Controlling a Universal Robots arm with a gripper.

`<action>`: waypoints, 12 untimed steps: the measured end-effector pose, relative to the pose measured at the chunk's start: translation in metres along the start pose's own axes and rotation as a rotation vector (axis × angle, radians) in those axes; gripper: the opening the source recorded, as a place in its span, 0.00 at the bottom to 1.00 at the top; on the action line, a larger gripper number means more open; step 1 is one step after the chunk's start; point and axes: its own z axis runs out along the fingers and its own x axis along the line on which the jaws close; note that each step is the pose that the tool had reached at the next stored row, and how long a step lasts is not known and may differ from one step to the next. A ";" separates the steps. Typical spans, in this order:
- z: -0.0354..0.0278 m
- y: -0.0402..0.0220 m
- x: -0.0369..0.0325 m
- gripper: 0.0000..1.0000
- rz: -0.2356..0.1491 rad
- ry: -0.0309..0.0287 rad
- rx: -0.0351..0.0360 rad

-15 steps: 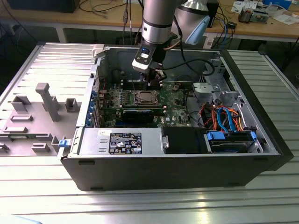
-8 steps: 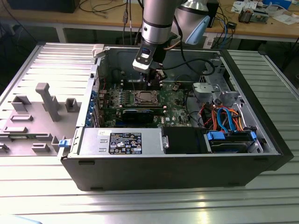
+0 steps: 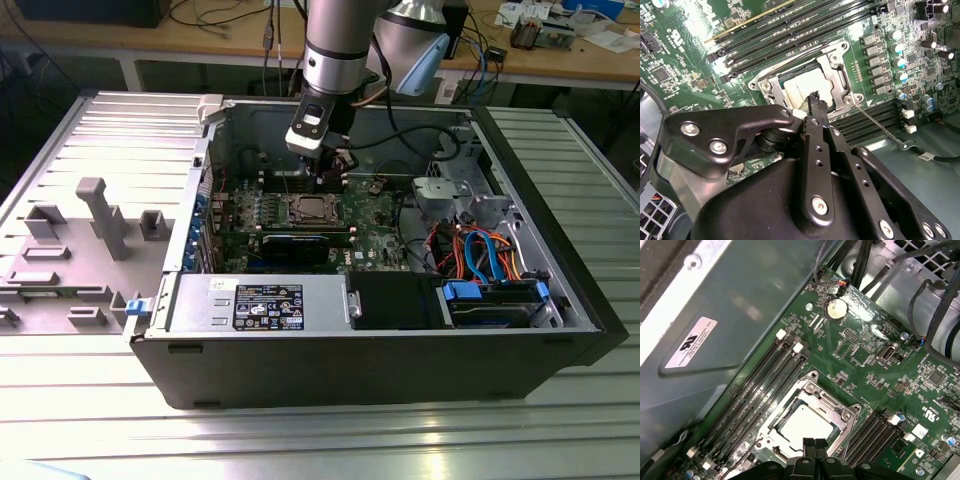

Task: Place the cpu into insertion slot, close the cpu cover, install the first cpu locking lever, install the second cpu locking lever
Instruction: 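Install the first cpu locking lever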

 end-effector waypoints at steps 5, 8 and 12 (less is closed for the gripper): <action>0.0000 0.0000 0.0000 0.11 -0.013 -0.0007 0.0002; 0.0000 0.0000 0.0000 0.11 -0.022 -0.0012 0.0003; 0.0000 0.0000 0.0000 0.11 -0.037 -0.0022 0.0005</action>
